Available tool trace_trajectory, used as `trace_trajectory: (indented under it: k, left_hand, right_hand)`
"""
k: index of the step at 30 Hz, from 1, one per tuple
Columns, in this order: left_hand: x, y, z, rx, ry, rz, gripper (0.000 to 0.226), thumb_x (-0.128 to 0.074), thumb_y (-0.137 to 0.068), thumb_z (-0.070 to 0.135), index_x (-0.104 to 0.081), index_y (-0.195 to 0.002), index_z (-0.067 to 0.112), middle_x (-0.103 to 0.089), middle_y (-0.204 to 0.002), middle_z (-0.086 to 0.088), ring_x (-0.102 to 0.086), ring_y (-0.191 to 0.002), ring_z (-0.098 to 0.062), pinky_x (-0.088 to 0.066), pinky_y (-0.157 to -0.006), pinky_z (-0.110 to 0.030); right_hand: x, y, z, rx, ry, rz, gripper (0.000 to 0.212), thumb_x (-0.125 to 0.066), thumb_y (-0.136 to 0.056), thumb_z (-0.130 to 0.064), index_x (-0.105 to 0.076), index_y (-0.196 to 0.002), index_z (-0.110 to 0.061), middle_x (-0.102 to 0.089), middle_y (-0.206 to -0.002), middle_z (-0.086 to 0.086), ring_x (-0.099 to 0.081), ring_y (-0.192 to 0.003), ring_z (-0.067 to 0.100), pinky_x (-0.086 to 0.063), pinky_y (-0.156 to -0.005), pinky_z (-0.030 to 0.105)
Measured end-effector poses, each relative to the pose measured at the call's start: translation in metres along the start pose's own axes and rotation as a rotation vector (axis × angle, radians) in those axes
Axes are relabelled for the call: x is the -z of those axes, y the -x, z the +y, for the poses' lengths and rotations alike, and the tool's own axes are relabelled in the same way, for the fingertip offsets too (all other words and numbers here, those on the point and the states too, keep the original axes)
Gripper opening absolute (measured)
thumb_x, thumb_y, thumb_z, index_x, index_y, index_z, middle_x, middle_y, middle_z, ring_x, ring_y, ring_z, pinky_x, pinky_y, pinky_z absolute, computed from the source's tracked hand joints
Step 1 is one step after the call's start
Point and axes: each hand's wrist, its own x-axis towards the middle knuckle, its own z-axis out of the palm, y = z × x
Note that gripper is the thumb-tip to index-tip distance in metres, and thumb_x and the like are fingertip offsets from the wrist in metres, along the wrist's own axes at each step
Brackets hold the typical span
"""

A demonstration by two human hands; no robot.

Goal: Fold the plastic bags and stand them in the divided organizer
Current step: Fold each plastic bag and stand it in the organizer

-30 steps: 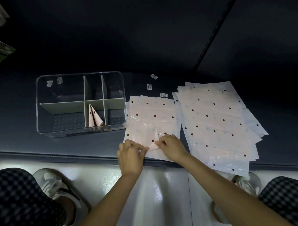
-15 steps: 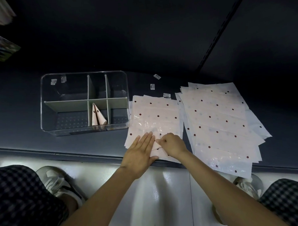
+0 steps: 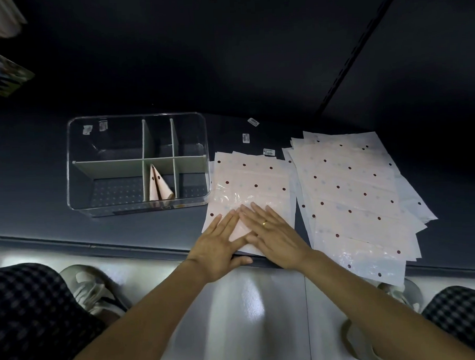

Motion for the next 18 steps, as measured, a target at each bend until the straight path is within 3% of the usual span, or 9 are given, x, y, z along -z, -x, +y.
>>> trace_trajectory:
  k: [4, 9, 11, 14, 16, 18]
  left_hand:
    - [0.003, 0.003, -0.009, -0.066, 0.004, -0.013, 0.062, -0.023, -0.09, 0.068, 0.013, -0.138, 0.051, 0.03, -0.15, -0.012, 0.031, -0.138, -0.025, 0.014, -0.117, -0.037]
    - [0.004, 0.016, -0.025, -0.118, -0.002, -0.059, 0.066, -0.024, -0.09, 0.068, 0.016, -0.14, 0.053, 0.032, -0.15, -0.009, 0.03, -0.139, -0.021, 0.018, -0.115, -0.034]
    - [0.005, 0.018, -0.026, -0.112, 0.022, -0.064, 0.066, -0.027, -0.09, 0.068, 0.013, -0.14, 0.053, 0.031, -0.151, -0.007, 0.031, -0.139, -0.02, 0.022, -0.113, -0.032]
    - [0.005, 0.017, -0.025, -0.1, 0.05, -0.065, 0.065, -0.028, -0.089, 0.068, 0.011, -0.14, 0.054, 0.031, -0.152, -0.007, 0.035, -0.136, -0.018, 0.024, -0.111, -0.032]
    - [0.004, 0.017, -0.024, -0.093, 0.054, -0.065, 0.066, -0.028, -0.089, 0.068, 0.01, -0.141, 0.054, 0.031, -0.152, -0.007, 0.035, -0.136, -0.018, 0.024, -0.111, -0.032]
    - [0.003, 0.018, -0.023, -0.089, 0.062, -0.063, 0.066, -0.028, -0.089, 0.068, 0.009, -0.142, 0.054, 0.031, -0.152, -0.007, 0.034, -0.137, -0.018, 0.022, -0.112, -0.033]
  right_hand:
    - [-0.002, -0.002, 0.014, -0.011, 0.182, -0.159, 0.073, -0.018, -0.094, -0.061, 0.01, -0.15, -0.022, 0.019, -0.155, -0.011, 0.02, -0.142, 0.007, 0.011, -0.118, 0.032]
    - [-0.003, -0.002, 0.019, -0.016, 0.129, -0.165, 0.072, -0.011, -0.091, -0.064, 0.013, -0.148, -0.026, 0.022, -0.152, -0.016, 0.022, -0.14, 0.002, 0.015, -0.115, 0.026]
    - [-0.004, -0.004, 0.014, -0.075, -0.018, -0.111, 0.067, -0.023, -0.095, -0.058, -0.004, -0.15, -0.027, 0.009, -0.155, -0.018, 0.011, -0.143, 0.002, 0.009, -0.117, 0.024]
    - [-0.004, -0.008, 0.004, -0.348, -0.373, 0.214, 0.044, -0.054, -0.094, -0.03, -0.047, -0.136, -0.017, -0.035, -0.148, -0.005, -0.03, -0.135, 0.013, -0.024, -0.109, 0.02]
    - [-0.002, -0.014, -0.003, -0.526, -0.474, 0.308, 0.038, -0.061, -0.09, -0.023, -0.053, -0.126, -0.015, -0.048, -0.129, 0.001, -0.047, -0.113, 0.015, -0.038, -0.094, 0.021]
    - [0.001, -0.022, -0.01, -0.623, -0.529, 0.268, 0.043, -0.067, -0.085, -0.023, -0.052, -0.125, -0.013, -0.054, -0.119, 0.005, -0.054, -0.098, 0.016, -0.044, -0.087, 0.027]
